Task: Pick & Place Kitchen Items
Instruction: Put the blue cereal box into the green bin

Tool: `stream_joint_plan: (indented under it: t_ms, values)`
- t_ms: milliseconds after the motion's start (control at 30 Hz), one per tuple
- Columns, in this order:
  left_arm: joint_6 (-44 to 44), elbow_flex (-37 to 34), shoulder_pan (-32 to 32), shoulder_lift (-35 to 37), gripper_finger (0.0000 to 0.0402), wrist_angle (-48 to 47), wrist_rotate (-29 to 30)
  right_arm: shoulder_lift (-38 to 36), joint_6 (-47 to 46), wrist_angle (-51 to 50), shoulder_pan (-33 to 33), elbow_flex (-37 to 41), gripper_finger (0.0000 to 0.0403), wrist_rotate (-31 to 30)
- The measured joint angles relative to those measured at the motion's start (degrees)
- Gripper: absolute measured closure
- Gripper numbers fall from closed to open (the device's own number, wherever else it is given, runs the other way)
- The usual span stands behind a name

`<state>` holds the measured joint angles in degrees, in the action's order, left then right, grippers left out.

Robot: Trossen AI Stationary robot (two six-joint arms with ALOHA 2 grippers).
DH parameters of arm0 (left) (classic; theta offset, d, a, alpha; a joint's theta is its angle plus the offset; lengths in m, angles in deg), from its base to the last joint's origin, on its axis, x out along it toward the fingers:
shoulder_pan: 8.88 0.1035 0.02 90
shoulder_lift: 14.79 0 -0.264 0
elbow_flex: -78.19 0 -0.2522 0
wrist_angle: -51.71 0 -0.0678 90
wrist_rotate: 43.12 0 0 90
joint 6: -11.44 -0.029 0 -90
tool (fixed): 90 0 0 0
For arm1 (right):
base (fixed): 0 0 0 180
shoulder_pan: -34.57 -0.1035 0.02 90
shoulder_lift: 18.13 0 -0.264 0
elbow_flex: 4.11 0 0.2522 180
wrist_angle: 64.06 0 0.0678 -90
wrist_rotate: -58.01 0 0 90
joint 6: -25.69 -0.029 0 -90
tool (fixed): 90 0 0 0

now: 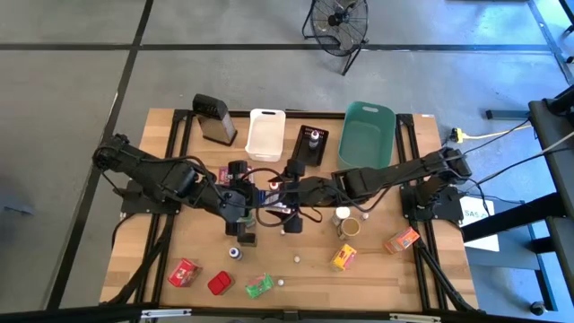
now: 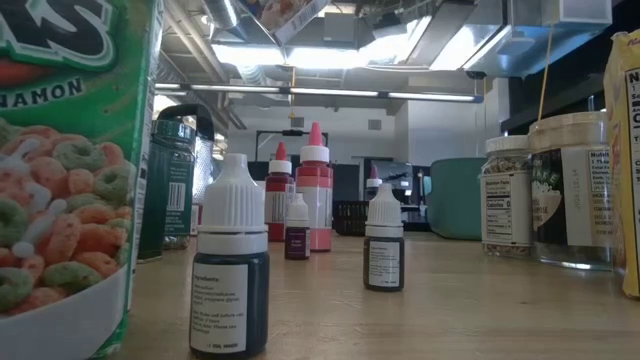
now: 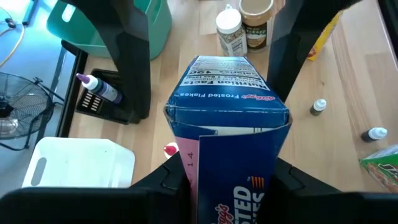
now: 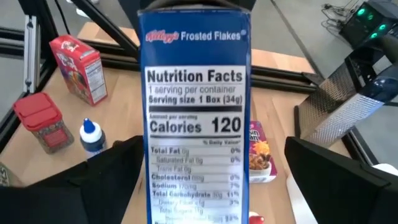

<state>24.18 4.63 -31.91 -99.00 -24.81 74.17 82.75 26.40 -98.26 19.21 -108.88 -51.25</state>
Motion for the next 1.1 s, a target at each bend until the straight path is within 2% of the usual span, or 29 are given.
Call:
stream_joint_plan:
  t_ms: [200,633,1100]
  values:
    - [0.04,0.0,0.0,0.0,0.0288,0.0,-0.29,0.04,1.05,-0.32,0.02,0.0,0.0021,0.02]
    - [0.02,0.0,0.0,0.0,0.0288,0.0,-0.31,0.06,1.05,-0.32,0.0,0.0,0.0112,0.07]
    - [-0.91,0.0,-0.34,0.0,0.0288,0.0,-0.11,0.08,1.05,-0.34,-0.02,0.0,0.0144,0.07]
